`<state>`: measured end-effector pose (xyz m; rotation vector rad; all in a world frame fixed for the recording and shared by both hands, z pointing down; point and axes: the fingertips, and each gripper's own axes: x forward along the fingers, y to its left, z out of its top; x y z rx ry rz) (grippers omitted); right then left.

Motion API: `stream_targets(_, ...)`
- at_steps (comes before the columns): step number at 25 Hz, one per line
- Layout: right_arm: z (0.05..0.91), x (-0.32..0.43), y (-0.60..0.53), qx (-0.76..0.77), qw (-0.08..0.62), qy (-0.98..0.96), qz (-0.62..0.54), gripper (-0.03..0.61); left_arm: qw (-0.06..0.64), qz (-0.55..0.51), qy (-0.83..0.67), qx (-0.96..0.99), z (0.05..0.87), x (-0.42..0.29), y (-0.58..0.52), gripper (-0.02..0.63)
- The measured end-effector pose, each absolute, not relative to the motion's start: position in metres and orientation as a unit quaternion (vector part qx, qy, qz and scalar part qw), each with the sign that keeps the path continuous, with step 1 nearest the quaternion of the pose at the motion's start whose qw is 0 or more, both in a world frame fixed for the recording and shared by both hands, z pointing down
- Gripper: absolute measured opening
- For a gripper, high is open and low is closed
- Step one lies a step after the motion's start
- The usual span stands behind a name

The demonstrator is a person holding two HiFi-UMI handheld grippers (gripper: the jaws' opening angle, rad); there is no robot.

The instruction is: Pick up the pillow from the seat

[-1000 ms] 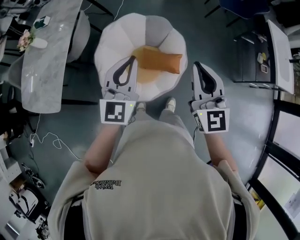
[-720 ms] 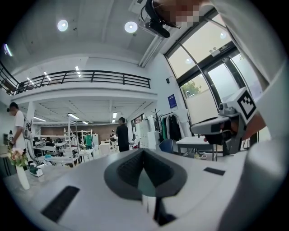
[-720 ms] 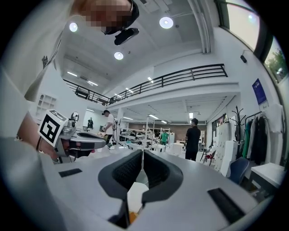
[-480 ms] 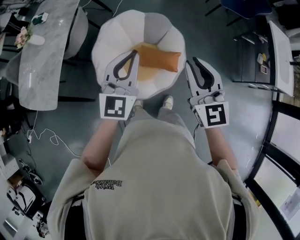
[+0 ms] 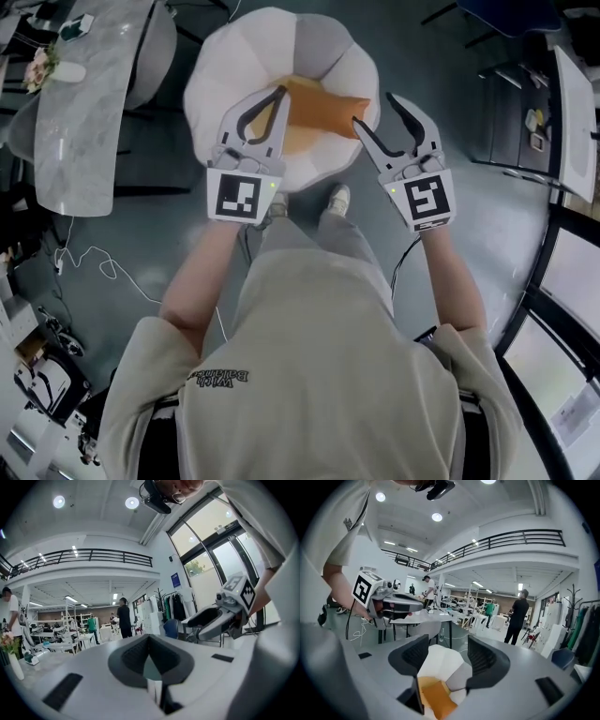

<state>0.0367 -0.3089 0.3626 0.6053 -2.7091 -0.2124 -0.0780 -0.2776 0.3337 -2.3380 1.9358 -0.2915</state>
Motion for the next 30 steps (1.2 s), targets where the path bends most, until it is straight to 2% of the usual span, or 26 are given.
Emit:
stream_targets(12, 0.548, 0.003, -0.37, 0.148, 0.281, -0.947, -0.04, 0.345, 0.012, -0.125, 0.616, -0.778, 0.462, -0.088, -0.338, 0.009)
stream_targets(30, 0.926, 0.031, -0.419, 0.167, 0.437, -0.883, 0.031, 0.411, -0.046, -0.151, 0.59, -0.792, 0.767, -0.103, -0.358, 0.009)
